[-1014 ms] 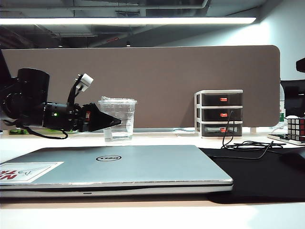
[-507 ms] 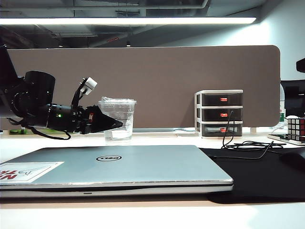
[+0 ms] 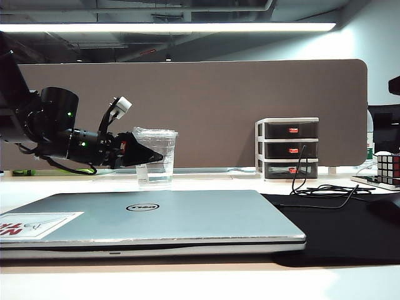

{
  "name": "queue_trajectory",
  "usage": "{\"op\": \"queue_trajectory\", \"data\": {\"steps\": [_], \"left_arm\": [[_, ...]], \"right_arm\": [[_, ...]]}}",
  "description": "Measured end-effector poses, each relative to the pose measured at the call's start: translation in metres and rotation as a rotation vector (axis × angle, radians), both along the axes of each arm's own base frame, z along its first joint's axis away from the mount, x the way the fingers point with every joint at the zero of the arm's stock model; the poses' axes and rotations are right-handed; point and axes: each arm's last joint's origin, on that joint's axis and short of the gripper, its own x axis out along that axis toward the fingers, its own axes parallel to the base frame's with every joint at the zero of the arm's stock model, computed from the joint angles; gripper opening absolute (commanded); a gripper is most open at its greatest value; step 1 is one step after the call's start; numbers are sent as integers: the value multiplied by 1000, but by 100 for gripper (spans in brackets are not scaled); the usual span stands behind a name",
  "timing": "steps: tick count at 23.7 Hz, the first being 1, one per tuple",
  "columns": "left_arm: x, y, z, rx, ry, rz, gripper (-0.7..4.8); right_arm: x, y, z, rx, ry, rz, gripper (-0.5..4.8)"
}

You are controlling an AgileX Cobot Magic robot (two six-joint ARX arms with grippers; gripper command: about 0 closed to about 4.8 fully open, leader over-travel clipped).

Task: Pick up the coffee cup and place it on the left side of the laptop.

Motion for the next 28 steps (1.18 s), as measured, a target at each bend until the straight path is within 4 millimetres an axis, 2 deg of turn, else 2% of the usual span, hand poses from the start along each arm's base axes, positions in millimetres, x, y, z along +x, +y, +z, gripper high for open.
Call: {"op": "queue_trajectory", "data": {"steps": [5, 15, 28], "left_arm": [[3, -1, 5, 7, -38, -4, 479], [11, -14, -1, 18, -34, -29, 479], [12, -15, 1, 29, -48, 4, 479]], "right_arm": [[0, 0, 0, -3, -2, 0, -1], [0, 0, 0, -13, -12, 1, -1], [0, 0, 0, -14, -12, -2, -1]]}}
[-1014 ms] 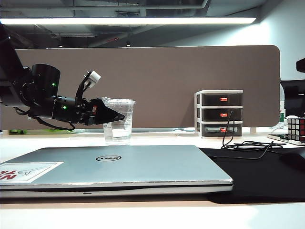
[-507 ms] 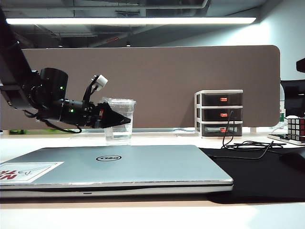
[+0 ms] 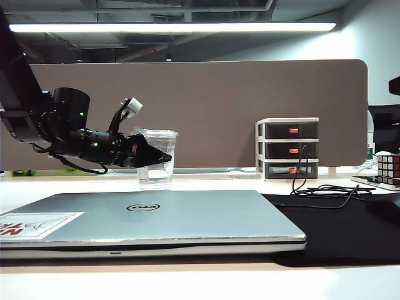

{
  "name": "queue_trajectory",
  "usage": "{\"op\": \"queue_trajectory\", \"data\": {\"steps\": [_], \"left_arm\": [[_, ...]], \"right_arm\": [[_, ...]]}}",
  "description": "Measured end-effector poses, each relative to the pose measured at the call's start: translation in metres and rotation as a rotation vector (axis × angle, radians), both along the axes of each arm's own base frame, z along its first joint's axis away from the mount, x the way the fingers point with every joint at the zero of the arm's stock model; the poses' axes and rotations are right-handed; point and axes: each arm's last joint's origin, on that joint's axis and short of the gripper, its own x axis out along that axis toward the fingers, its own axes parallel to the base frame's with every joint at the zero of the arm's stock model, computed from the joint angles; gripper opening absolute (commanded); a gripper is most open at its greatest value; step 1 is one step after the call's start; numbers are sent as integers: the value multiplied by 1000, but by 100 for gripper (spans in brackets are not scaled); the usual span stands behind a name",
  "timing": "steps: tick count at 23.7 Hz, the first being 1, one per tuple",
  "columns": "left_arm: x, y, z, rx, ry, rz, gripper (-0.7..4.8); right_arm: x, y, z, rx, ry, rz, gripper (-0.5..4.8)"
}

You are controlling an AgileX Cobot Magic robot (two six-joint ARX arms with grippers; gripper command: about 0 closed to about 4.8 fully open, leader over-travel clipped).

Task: Pick up the coffee cup and place it on the left side of the laptop.

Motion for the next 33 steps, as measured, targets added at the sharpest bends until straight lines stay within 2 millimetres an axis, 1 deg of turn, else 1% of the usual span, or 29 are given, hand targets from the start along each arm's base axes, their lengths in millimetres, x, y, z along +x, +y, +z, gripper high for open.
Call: {"op": "queue_trajectory", "data": {"steps": [1, 3, 4, 5, 7, 8, 10, 17, 20, 22, 23, 25, 27, 30, 31, 32, 33], "left_arm": [[0, 0, 0, 0, 0, 0, 479], [0, 0, 0, 0, 0, 2, 436], [0, 1, 0, 1, 0, 3, 423], [0, 1, 0, 1, -1, 4, 422], [1, 3, 0, 0, -3, 6, 343], [1, 4, 0, 0, -3, 6, 317], [1, 4, 0, -1, -1, 6, 308], [0, 4, 0, -5, 4, -4, 308], [1, 7, 1, -12, 16, 1, 308], [1, 17, 5, -13, 31, 21, 308], [1, 28, 12, -14, 34, 40, 308], [0, 39, 21, -20, 33, 45, 305], [-2, 52, 31, -24, 41, 59, 277], [-6, 68, 41, -25, 67, 87, 267], [-14, 81, 44, -29, 74, 101, 267], [-18, 88, 46, -26, 73, 115, 267], [-27, 99, 48, -20, 67, 138, 267]], "right_arm": [[0, 0, 0, 0, 0, 0, -1], [0, 0, 0, 0, 0, 0, -1], [0, 0, 0, 0, 0, 0, -1], [0, 0, 0, 0, 1, 0, -1], [0, 0, -2, -2, 25, 0, -1], [0, 0, -3, -3, 32, 0, -1], [0, 0, -4, -4, 40, 0, -1], [0, 0, -4, -6, 43, 0, -1], [0, 0, -4, -7, 42, 0, -1], [0, 0, -4, -7, 42, 0, -1], [0, 0, -4, -7, 42, -1, -1], [0, 0, -4, -7, 42, -1, -1], [0, 0, -4, -7, 42, 0, -1], [0, 0, -4, -7, 42, 0, -1], [0, 0, -4, -8, 41, -1, -1], [0, 0, -4, -11, 38, 0, -1], [0, 0, -4, -17, 33, 0, -1]]}}
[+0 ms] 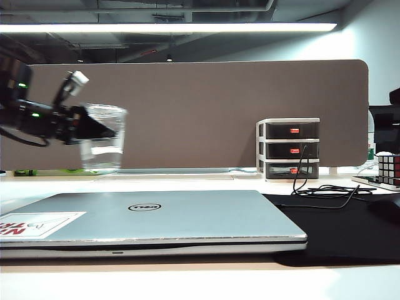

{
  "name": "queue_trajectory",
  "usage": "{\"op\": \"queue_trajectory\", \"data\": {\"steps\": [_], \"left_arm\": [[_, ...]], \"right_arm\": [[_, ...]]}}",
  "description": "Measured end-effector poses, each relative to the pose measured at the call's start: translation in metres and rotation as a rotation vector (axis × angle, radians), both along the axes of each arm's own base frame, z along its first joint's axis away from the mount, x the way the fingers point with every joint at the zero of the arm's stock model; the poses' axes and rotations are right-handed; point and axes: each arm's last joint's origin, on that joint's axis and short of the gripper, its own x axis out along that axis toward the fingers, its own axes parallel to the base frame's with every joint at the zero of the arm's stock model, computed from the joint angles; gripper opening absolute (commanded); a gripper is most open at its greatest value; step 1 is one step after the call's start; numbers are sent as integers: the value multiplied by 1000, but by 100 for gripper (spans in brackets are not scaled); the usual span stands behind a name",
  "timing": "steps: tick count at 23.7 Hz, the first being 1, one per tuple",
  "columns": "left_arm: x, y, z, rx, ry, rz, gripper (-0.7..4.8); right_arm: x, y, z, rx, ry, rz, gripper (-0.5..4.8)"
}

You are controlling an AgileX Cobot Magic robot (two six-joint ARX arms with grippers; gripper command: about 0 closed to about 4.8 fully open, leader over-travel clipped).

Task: Pick up the coffee cup and place it on the left side of the laptop.

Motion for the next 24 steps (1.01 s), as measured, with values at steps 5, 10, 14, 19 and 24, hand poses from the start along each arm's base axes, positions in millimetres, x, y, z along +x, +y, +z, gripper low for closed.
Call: {"op": "queue_trajectory", "data": {"steps": [5, 10, 14, 19, 24], "left_arm": [[-28, 22, -3, 19, 3, 44, 267], [-58, 24, -19, 29, 55, 51, 267], [-86, 29, -33, 23, 63, 55, 267], [-103, 41, -42, 22, 37, 89, 266], [-127, 56, -41, 21, 27, 163, 236]], "right_arm": [[0, 0, 0, -5, -5, 0, -1], [0, 0, 0, -7, -7, 1, -1], [0, 0, 0, -7, -8, 1, -1], [0, 0, 0, -7, -9, 1, -1], [0, 0, 0, -6, -10, 5, -1]]}}
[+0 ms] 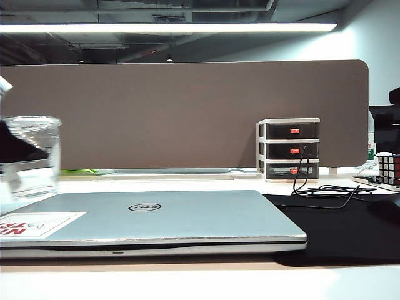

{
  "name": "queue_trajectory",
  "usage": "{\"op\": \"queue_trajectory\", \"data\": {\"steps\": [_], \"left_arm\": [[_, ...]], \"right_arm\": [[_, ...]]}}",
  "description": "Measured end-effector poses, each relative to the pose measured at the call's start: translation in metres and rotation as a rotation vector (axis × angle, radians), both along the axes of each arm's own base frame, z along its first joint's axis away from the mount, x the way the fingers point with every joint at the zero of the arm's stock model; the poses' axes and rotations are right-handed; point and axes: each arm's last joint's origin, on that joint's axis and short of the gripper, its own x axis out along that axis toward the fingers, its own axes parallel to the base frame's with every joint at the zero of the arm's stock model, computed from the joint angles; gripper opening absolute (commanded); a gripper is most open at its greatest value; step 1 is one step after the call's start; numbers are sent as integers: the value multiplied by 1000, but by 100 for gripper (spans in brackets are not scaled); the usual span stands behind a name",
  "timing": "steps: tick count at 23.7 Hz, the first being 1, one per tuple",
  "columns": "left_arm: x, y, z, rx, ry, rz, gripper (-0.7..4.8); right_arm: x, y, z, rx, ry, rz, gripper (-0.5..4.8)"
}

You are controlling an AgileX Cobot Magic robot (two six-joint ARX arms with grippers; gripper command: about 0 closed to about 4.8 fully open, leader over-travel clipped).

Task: Pick up the coffee cup and place it on the left side of the laptop.

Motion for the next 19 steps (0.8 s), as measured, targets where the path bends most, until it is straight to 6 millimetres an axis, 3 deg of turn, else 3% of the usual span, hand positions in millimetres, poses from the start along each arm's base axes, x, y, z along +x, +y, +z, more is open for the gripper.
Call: {"op": "queue_trajectory", "data": {"steps": [2, 6, 10, 15, 19], "left_arm": [[-13, 6, 8, 12, -14, 43, 236], [-19, 9, 34, 52, -105, 85, 236], [-28, 7, 47, 85, -137, 145, 236], [-41, 4, 44, 97, -121, 185, 220], [-61, -2, 23, 101, -80, 221, 209]], "right_arm": [[0, 0, 0, 0, 0, 1, -1], [0, 0, 0, 0, 0, 4, -1], [0, 0, 0, 0, -1, 4, -1], [0, 0, 0, 0, -1, 4, -1], [0, 0, 0, 1, -1, 16, -1]]}}
